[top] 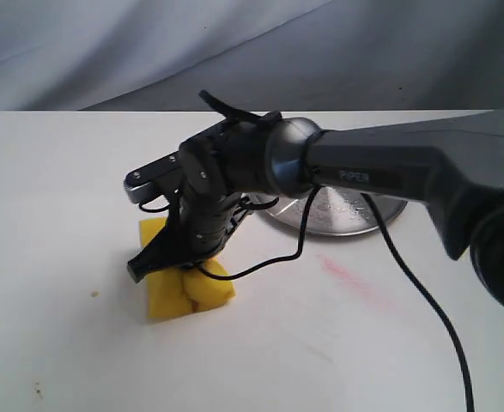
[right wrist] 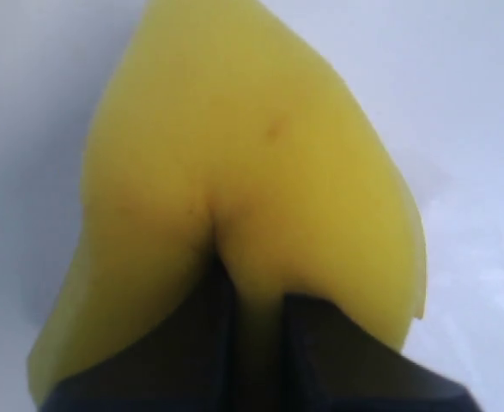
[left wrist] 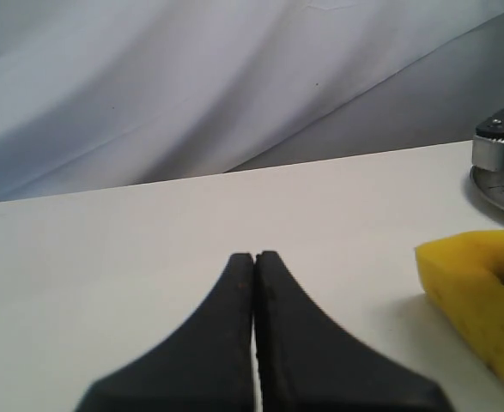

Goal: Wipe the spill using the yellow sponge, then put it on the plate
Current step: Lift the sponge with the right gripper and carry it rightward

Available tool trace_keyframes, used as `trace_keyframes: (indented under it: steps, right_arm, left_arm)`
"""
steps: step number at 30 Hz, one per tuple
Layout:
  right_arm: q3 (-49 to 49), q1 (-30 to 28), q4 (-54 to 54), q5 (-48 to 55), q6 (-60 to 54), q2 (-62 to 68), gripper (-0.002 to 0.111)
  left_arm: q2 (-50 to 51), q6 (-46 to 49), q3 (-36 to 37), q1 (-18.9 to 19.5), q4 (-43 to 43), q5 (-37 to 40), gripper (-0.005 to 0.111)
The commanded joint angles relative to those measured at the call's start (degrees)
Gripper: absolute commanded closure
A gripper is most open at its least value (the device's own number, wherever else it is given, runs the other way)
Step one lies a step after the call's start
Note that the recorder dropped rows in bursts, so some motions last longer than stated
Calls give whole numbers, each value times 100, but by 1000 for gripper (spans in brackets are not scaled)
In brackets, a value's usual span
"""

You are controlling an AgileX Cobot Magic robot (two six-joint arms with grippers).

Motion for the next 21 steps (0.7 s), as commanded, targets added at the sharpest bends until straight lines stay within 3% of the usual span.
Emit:
trace_keyframes:
  steps: [1,11,21]
  right_arm:
    - [243,304,216,506,-160,154,108]
    - [3157,68,204,-716,-95,-1299,108]
    - [5238,-1315,-16,-1041,201,-3038,108]
  left_arm:
    - [-20,-59,-17,5,4,-40,107]
    - [-20,-59,-17,5,4,-40,107]
    - [-20,-59,-17,5,4,-40,107]
